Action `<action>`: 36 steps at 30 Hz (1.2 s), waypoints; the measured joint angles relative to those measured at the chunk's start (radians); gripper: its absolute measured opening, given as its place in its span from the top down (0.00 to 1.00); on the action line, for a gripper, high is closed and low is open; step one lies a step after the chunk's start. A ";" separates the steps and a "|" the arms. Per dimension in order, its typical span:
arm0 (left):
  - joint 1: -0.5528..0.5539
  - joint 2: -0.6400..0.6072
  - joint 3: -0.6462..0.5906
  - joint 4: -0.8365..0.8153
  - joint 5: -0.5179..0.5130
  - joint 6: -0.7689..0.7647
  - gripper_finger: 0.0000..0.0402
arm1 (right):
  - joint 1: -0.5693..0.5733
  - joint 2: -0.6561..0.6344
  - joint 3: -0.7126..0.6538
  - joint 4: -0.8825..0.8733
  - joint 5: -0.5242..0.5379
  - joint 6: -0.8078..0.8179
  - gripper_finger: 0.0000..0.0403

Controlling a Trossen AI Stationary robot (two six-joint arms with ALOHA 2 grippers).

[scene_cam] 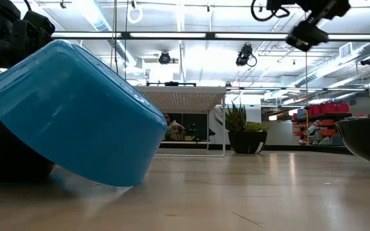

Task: Pick & Place Mini bowls
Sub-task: Put the bottom right blue bowl on the shelf

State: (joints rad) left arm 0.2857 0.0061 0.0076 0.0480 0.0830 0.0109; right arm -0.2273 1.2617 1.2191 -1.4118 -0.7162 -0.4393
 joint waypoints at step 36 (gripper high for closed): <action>0.000 0.000 0.000 0.000 0.000 0.000 0.19 | 0.306 -0.001 -0.429 0.450 -0.043 0.091 0.18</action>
State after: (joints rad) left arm 0.2856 0.0059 0.0077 0.0483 0.0831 0.0109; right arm 0.0784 1.2610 0.7902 -0.9622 -0.7592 -0.3488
